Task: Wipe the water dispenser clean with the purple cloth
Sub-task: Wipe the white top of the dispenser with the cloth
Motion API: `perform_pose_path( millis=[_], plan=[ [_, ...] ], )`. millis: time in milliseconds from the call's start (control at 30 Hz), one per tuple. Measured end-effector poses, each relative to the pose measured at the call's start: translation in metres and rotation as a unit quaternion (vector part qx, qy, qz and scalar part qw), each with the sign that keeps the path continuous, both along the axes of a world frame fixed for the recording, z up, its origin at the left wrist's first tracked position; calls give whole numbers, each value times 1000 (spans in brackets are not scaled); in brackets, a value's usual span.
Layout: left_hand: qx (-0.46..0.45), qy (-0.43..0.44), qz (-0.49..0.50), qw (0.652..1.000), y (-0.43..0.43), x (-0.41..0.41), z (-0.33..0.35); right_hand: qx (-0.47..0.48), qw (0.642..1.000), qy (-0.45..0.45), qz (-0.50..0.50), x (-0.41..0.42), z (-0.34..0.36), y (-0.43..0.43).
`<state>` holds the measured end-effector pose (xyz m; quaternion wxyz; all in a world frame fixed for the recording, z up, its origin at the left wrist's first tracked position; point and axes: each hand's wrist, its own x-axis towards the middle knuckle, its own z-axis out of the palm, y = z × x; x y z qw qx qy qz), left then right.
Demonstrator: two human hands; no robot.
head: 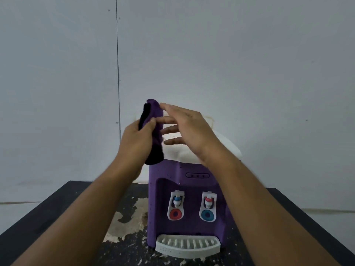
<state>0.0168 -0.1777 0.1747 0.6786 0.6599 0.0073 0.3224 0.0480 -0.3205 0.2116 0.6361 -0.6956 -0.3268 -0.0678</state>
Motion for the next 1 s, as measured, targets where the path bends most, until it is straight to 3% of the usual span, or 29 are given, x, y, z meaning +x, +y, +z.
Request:
perform_pose_path(
  millis=[133,233,367,500,600,733,800,867,1000],
  plan=[
    [62,29,112,991,37,39,2,-130,962,-148,-188,42,-3,-19],
    [139,69,156,975,52,62,0,-204,927,-178,-259,72,-13,-28],
    [272,128,65,952,46,79,3,-236,925,-169,-243,96,-28,-29],
    [330,136,-6,934,34,79,10,-217,930,-186,-231,102,-32,-29],
    [315,90,1,945,41,77,-4,-205,933,-188,-227,105,-33,-31],
    [169,-3,-65,983,55,65,-42,-203,933,-194,-225,107,-34,-30],
    [156,1,-72,985,56,63,-43,-210,929,-199,-230,106,-35,-30],
    [217,37,-28,975,50,68,-25,-216,926,-201,-235,106,-35,-29],
    [429,75,59,898,26,73,1,-199,934,-186,-231,104,-33,-32]
  ],
)
